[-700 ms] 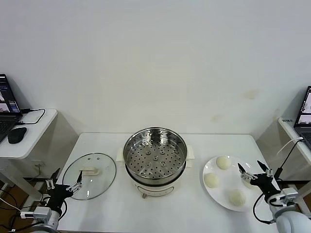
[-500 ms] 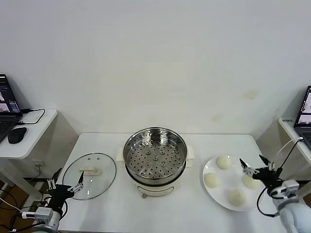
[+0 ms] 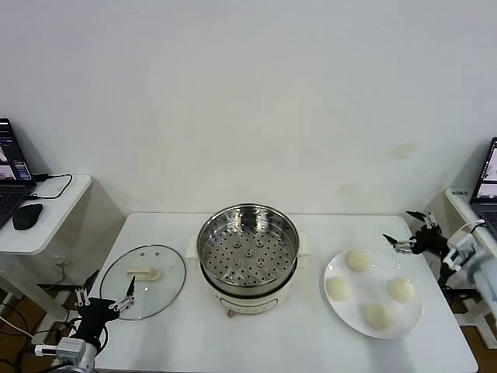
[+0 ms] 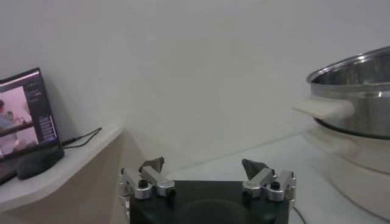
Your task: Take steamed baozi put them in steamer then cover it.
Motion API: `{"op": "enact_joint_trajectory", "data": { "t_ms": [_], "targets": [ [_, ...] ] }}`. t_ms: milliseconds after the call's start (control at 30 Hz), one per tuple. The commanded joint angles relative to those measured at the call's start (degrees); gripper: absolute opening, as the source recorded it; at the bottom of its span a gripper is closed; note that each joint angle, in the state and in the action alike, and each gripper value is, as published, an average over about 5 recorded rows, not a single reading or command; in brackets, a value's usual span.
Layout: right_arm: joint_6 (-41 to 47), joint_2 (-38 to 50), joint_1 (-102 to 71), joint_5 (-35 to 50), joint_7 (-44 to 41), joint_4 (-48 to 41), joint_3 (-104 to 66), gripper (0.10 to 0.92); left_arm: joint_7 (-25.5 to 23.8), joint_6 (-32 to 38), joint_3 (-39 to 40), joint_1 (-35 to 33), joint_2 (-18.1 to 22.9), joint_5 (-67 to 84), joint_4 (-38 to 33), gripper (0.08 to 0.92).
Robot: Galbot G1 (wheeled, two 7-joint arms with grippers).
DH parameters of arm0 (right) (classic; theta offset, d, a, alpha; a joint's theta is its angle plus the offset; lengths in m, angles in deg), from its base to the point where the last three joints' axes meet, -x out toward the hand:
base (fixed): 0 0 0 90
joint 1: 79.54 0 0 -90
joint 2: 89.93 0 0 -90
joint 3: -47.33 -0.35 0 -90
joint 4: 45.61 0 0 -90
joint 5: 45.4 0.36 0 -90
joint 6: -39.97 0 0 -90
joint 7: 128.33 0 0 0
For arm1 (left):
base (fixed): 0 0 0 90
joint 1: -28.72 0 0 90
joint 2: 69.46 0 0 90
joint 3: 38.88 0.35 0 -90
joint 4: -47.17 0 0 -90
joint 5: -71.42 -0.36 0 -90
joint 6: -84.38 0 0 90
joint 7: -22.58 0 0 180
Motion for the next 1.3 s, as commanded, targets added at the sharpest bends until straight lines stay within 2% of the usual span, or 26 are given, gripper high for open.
{"op": "enact_joint_trajectory", "data": {
  "t_ms": [33,267,600,933,1300],
  "targets": [
    [-0.2,5.0,24.8,-17.9,-24.6,-6.4,22.0,0.823,0.0,0.0,-0.1,-0.6,0.8,-0.5,-1.2,0.823],
    [-5.4,-0.9,38.2,-20.1,-26.4,-17.6,38.6,0.823,-0.4,0.1,-0.5,-1.1,2.4,-0.5,-2.5,0.823],
    [-10.7,-10.3,37.9,-26.5,-26.1,-27.0,40.8,0.823,-0.5,0.3,-0.5,-2.5,2.8,-0.8,-2.5,0.823],
    [-11.5,-14.3,35.9,-28.9,-23.8,-32.3,39.6,0.823,-0.6,0.5,-0.4,-2.2,2.9,-1.3,-1.5,0.823],
    [-12.7,-15.3,33.3,-31.7,-21.3,-33.1,37.9,0.823,-0.5,0.5,-0.3,-2.1,3.1,-1.3,-0.9,0.823]
  ]
}}
